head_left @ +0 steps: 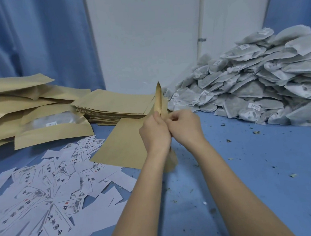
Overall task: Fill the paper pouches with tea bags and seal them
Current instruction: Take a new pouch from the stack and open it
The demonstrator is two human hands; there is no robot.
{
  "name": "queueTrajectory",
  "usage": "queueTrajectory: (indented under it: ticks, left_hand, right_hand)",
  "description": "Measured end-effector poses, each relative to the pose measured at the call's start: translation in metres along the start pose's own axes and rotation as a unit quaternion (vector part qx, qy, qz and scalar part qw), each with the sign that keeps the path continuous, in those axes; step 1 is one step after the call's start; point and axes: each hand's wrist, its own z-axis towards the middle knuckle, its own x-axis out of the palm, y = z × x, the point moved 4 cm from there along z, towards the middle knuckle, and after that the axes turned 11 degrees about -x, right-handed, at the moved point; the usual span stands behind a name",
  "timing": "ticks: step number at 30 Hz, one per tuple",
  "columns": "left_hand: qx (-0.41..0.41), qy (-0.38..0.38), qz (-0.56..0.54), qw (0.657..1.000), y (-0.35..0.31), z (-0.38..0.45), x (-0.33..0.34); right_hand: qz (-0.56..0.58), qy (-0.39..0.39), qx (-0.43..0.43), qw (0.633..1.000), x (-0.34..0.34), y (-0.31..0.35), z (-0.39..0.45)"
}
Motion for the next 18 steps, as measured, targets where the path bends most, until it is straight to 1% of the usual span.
queueTrajectory:
  ticks: [6, 8, 11, 12, 13, 15, 18]
  left_hand:
    - [0.008, -0.045, 0.021, 0.999, 0.006, 0.002, -0.001]
    - [0.001, -0.053, 0.017, 0.998, 0.008, 0.002, -0.003]
    - [-0.018, -0.056, -0.001, 0.998, 0.013, 0.007, -0.005]
    - [-0.016, -0.053, 0.001, 0.998, 0.013, 0.008, -0.005]
    - [-0.007, -0.05, 0.008, 0.999, 0.01, 0.008, -0.005]
    - [0.027, -0.036, 0.026, 0.999, 0.003, 0.004, -0.005]
    - [0.086, -0.025, 0.059, 0.994, -0.007, -0.006, -0.006]
  right_hand:
    - [0.041, -0.019, 0.039, 0.998, 0.011, -0.013, -0.005]
    - [0.051, -0.032, 0.042, 0.997, 0.013, -0.015, -0.005]
    - [0.075, -0.057, 0.075, 0.993, 0.011, -0.026, -0.005]
    - [0.072, -0.062, 0.069, 0.993, 0.01, -0.028, -0.004]
    - [0.06, -0.059, 0.048, 0.995, 0.009, -0.028, -0.003]
    - [0.031, -0.065, -0.023, 0.997, 0.007, -0.019, -0.002]
    - [0.0, -0.075, -0.134, 0.988, 0.001, -0.001, -0.005]
